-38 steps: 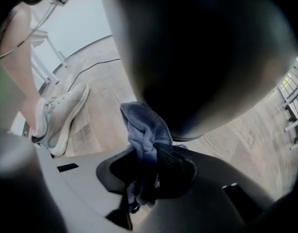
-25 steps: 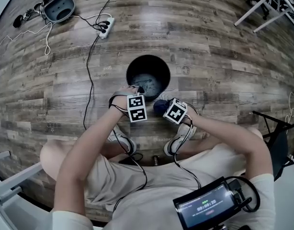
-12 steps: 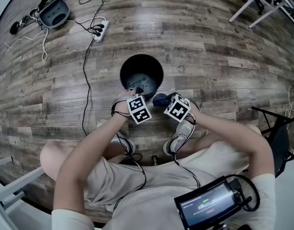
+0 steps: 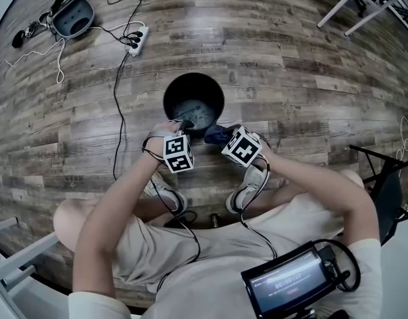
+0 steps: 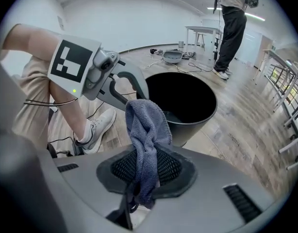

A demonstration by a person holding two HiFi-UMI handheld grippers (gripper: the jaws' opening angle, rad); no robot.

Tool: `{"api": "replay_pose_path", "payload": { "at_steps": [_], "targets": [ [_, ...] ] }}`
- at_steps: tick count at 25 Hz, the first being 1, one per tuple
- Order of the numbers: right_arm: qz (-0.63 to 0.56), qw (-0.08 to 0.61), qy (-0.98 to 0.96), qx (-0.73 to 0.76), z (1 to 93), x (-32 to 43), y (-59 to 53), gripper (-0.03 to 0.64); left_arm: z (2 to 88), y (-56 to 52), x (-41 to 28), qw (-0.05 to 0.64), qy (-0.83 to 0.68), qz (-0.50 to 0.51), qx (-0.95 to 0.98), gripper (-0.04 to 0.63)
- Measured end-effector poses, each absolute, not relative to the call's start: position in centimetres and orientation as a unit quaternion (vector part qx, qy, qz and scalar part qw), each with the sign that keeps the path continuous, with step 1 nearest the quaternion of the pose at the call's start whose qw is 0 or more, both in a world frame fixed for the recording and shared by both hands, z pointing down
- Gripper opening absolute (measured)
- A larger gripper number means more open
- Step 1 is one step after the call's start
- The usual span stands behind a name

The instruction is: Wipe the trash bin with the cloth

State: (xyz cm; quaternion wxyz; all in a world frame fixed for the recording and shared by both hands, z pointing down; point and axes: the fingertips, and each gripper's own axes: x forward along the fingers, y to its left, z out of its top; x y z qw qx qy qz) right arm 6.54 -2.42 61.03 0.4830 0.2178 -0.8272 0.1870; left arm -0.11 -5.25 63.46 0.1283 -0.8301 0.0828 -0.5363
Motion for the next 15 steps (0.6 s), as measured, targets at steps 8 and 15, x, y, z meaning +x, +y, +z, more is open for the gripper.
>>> {"api": "replay_pose_path", "payload": {
  "at_steps": [8,15],
  "targets": [
    [0.183,0.486,-0.830,0.203,61.3,4.4,-1.7,0.080,64.0,-5.5,-1.7,0.188,0.056,-0.567,-0.800,0.137],
    [0.151,0.500,-0.831,0.192,62.4,2.8,-1.7,0.080,64.9,-6.2,-2.3,0.193,0.064,-0.578,-0.790,0.124]
  ]
}}
